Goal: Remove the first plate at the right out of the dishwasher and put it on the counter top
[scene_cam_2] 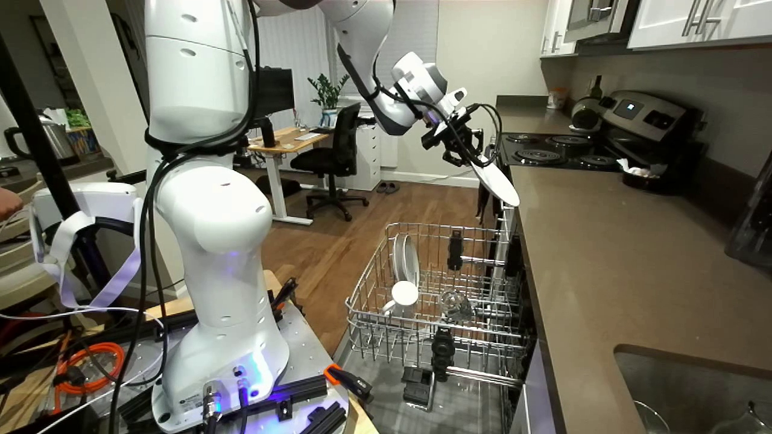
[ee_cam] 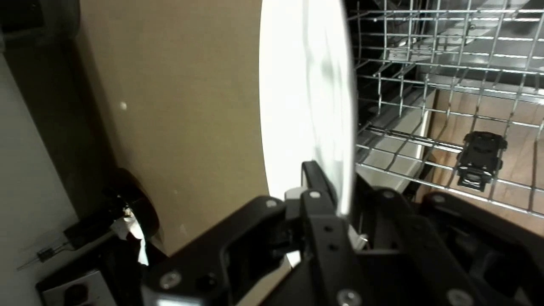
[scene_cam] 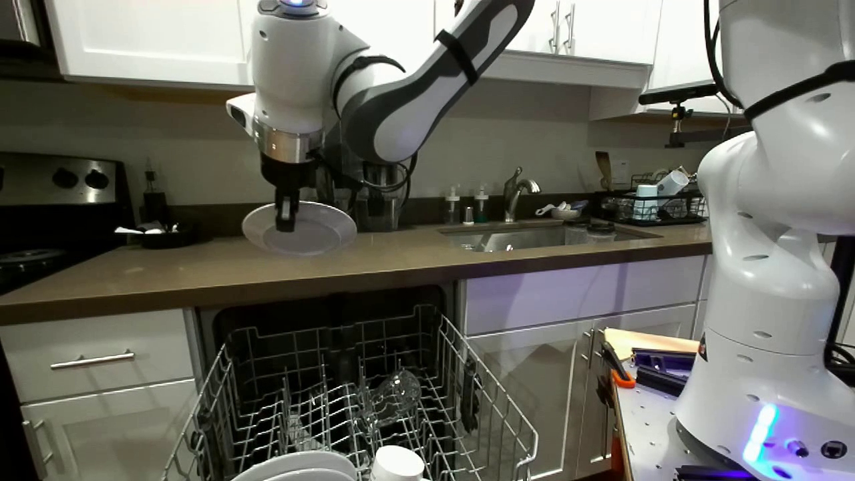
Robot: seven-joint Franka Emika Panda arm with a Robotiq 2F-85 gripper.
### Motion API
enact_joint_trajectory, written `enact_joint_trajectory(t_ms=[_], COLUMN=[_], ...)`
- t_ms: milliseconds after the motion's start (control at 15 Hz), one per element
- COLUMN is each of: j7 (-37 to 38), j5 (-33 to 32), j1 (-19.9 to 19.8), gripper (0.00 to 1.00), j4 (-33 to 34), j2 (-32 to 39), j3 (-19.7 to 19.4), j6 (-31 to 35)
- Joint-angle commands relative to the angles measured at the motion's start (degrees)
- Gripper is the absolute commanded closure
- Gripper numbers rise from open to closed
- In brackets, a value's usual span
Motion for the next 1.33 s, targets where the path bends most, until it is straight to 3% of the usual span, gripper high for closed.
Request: enact_joint_trajectory(t_ms=[0, 333, 800, 1267], j7=[5.7, 7.3, 16.5, 21.2], j5=[-5.6, -6.4, -14.1, -15.7], j1=[-0.2, -0.8, 0.5, -0.6], gripper=[0.94, 0.94, 0.94, 0.94], j4=[4.4, 9.7, 18.2, 23.9], j2=[2.9, 8.9, 17.7, 24.4], j3=[-0.6, -1.3, -4.4, -5.2], j6=[-3.9, -5.8, -10.6, -14.4])
